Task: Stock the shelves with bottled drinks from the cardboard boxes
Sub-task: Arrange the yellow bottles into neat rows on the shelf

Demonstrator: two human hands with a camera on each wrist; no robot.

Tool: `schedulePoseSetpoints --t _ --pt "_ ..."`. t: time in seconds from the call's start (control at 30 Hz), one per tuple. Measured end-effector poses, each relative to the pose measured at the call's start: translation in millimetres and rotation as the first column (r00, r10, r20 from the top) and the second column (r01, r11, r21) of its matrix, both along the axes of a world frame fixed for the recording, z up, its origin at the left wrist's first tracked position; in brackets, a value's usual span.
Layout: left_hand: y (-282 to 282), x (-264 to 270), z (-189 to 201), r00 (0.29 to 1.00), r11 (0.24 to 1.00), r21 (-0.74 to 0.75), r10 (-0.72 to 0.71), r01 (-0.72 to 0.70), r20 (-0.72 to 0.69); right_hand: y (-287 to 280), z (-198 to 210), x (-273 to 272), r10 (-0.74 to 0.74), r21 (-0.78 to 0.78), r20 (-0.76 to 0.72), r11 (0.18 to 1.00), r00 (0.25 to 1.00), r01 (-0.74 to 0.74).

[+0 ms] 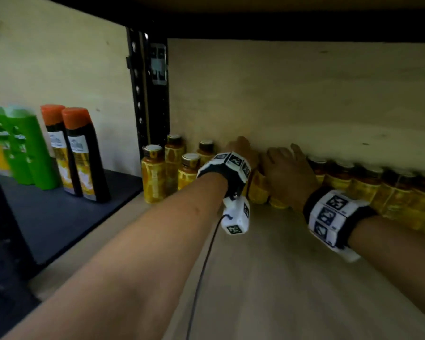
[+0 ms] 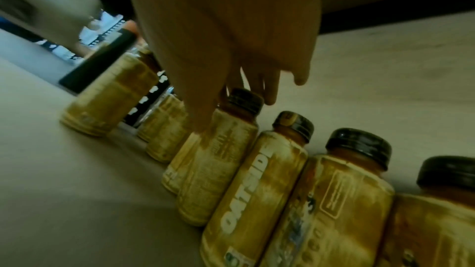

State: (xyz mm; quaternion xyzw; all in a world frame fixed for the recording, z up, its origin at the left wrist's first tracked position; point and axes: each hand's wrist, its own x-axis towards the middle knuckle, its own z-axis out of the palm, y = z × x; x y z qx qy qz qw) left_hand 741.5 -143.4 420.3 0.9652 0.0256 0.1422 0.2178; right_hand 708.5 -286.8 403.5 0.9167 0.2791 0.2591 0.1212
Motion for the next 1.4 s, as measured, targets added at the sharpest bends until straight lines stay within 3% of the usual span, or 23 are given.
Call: schedulePoseSetpoints --t 0.03,0.17,0.27,0.33,0.43,0.53,0.7,0.83,0.93,1.07,1.27,1.4 --pt "-3 7 -9 1.000 0.999 -0.041 0.012 -0.013 -0.012 -2 -2 -7 0.048 0.038 0.033 0.998 0.998 -0.050" --pt "-9 7 -23 0.996 0.993 -0.115 0.021 -0.010 0.090 -19 -15 -28 -0.025 0.044 -0.164 0.998 0.986 0.033" --pt "-7 -17 -20 0.997 0.992 -0.104 -0.063 0.068 0.050 -33 -19 -34 -0.021 0.177 -0.300 0.981 0.954 0.077" --pt "0 -43 -17 0.992 0.987 -0.106 -0.123 0.123 0.006 -35 -15 -39 0.060 0.303 -0.371 0.951 0.927 0.060" --pt "17 -89 -18 0.982 0.960 -0.212 -0.189 0.183 -0.009 -30 -3 -57 0.250 0.586 -0.424 0.808 0.871 0.053" --pt "50 -131 -21 0.980 0.952 -0.246 -0.196 0.183 -0.030 -12 8 -82 0.392 0.736 -0.462 0.669 0.795 0.098" --pt "118 -185 -15 0.999 0.954 -0.300 -0.012 0.001 -0.035 55 -2 -113 0.474 0.764 -0.458 0.642 0.752 0.061" --pt "156 -209 -11 0.966 0.948 -0.190 0.257 -0.256 -0.015 120 -4 -130 0.597 0.850 -0.468 0.507 0.652 0.147" --pt "163 -212 -15 0.939 0.914 -0.236 0.344 -0.330 0.019 155 -7 -130 0.585 0.842 -0.491 0.509 0.645 0.179" --pt "161 -205 -10 0.935 0.916 -0.208 0.353 -0.342 0.017 161 -2 -125 0.574 0.791 -0.527 0.601 0.627 0.115" --pt "163 -197 -8 0.928 0.921 -0.137 0.372 -0.364 0.032 136 -5 -129 0.624 0.826 -0.518 0.543 0.585 0.152" --pt "162 -199 -4 0.935 0.930 -0.112 0.355 -0.351 0.016 137 -10 -124 0.589 0.804 -0.542 0.570 0.600 0.167"
